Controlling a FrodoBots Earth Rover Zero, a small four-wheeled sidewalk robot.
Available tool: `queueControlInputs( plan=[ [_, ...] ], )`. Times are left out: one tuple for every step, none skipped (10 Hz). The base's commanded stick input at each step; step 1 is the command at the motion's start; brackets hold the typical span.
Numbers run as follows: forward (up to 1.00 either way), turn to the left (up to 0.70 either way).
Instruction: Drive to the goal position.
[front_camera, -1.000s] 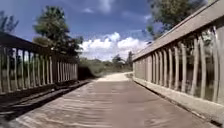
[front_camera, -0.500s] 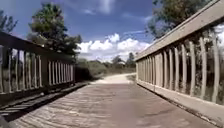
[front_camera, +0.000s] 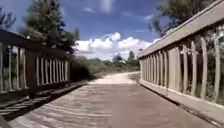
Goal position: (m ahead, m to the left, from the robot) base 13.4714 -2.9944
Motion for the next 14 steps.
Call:
queueControlInputs(
  plan=[
    [0.85, 0.0],
    [0.85, 0.0],
    [0.85, 0.0],
    [0.85, 0.0],
    [0.85, 0.0],
    [0.85, 0.0],
    [0.85, 0.0],
    [0.85, 0.0],
    [0.85, 0.0],
    [0.85, 0.0],
    [0.85, 0.0],
    [0.85, 0.0],
    [0.85, 0.0],
    [0.85, 0.0]
  ],
)
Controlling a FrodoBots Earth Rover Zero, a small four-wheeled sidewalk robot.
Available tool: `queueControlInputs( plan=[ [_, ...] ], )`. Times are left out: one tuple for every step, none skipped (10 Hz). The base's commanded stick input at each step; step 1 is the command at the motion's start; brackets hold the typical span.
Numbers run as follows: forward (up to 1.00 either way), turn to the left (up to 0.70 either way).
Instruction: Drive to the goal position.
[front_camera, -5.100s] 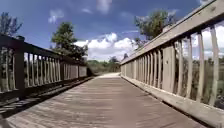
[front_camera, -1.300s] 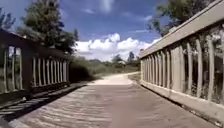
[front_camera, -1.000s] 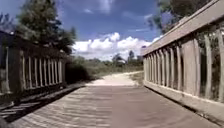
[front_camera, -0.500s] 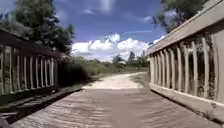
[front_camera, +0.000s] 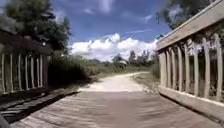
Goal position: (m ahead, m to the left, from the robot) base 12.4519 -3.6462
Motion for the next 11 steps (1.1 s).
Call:
queueControlInputs(
  plan=[
    [0.85, 0.0],
    [0.85, 0.0],
    [0.85, 0.0],
    [0.85, 0.0],
    [0.85, 0.0],
    [0.85, 0.0],
    [0.85, 0.0],
    [0.85, 0.0],
    [0.85, 0.0],
    [0.85, 0.0],
    [0.85, 0.0]
  ],
)
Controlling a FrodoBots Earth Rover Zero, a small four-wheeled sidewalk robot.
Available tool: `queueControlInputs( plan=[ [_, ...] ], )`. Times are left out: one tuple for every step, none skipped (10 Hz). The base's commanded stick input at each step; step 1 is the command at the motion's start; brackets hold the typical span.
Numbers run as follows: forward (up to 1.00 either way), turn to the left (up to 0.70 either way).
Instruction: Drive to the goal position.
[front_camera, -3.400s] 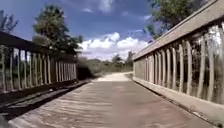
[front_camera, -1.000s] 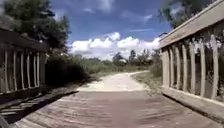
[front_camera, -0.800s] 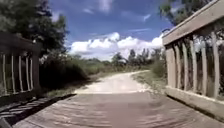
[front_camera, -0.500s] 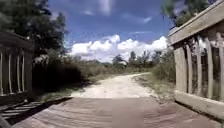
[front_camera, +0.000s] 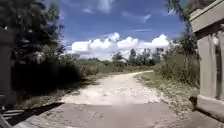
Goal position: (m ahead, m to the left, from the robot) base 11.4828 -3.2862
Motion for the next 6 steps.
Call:
queueControlInputs(
  plan=[
    [0.85, 0.0],
    [0.85, 0.0],
    [0.85, 0.0],
    [0.85, 0.0],
    [0.85, 0.0],
    [0.85, 0.0]
  ],
)
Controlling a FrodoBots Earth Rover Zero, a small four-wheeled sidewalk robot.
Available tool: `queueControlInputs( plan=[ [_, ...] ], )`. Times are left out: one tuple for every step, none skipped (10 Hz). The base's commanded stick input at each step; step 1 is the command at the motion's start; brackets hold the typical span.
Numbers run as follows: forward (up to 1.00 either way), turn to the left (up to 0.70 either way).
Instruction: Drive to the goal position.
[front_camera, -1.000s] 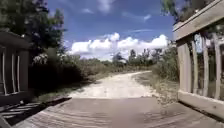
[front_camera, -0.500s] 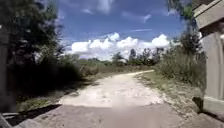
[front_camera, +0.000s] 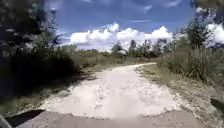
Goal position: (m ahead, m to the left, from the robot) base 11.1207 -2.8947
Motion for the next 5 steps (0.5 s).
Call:
queueControlInputs(
  plan=[
    [0.85, 0.0],
    [0.85, 0.0],
    [0.85, 0.0],
    [0.85, 0.0],
    [0.85, 0.0]
  ],
)
